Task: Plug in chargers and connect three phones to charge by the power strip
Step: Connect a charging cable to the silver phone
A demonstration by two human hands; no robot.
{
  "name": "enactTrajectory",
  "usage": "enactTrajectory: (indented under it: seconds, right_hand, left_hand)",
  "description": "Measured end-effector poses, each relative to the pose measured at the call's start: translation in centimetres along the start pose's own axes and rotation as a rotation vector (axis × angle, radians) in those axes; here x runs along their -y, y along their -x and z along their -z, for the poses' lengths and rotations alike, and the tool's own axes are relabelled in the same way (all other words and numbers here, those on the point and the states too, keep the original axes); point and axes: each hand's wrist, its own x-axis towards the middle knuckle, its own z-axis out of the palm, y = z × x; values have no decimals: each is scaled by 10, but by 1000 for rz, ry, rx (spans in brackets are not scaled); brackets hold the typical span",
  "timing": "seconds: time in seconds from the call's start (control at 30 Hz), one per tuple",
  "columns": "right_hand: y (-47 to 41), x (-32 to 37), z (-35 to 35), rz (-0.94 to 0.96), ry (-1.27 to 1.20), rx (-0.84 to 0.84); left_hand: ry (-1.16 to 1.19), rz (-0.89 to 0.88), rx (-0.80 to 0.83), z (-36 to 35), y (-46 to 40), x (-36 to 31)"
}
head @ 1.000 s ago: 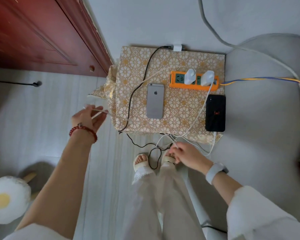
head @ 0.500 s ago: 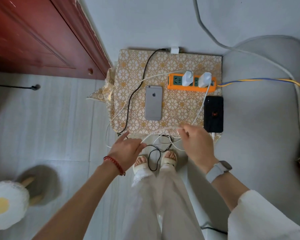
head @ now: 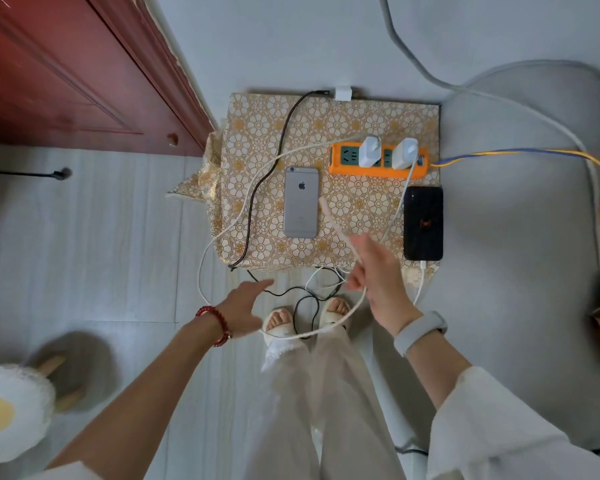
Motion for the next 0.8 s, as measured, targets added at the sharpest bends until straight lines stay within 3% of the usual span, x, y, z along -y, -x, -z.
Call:
enactTrajectory:
  seconds: [0.07, 0.13, 0.23, 0.33, 0.53, 0.8]
  right_hand:
    - [1, -4, -3, 19, 62, 41]
    - [-3, -8, -2, 29, 73, 39]
    - [-14, -11, 5, 62, 145, -11]
    - [-28, -13, 14, 47, 137, -46]
    - [-47, -15, 32, 45, 111, 76]
    - [-57, -11, 40, 96, 263, 81]
  left_hand:
    - [196, -55, -235, 8, -10, -22]
    - [240, -56, -484, 16, -29, -44]
    - [265, 4, -667, 28, -63, -72]
    - [206, 104, -709, 31, -97, -88]
    - [94, 361, -788, 25, -141, -104]
    - [106, 451, -761, 38, -141, -117]
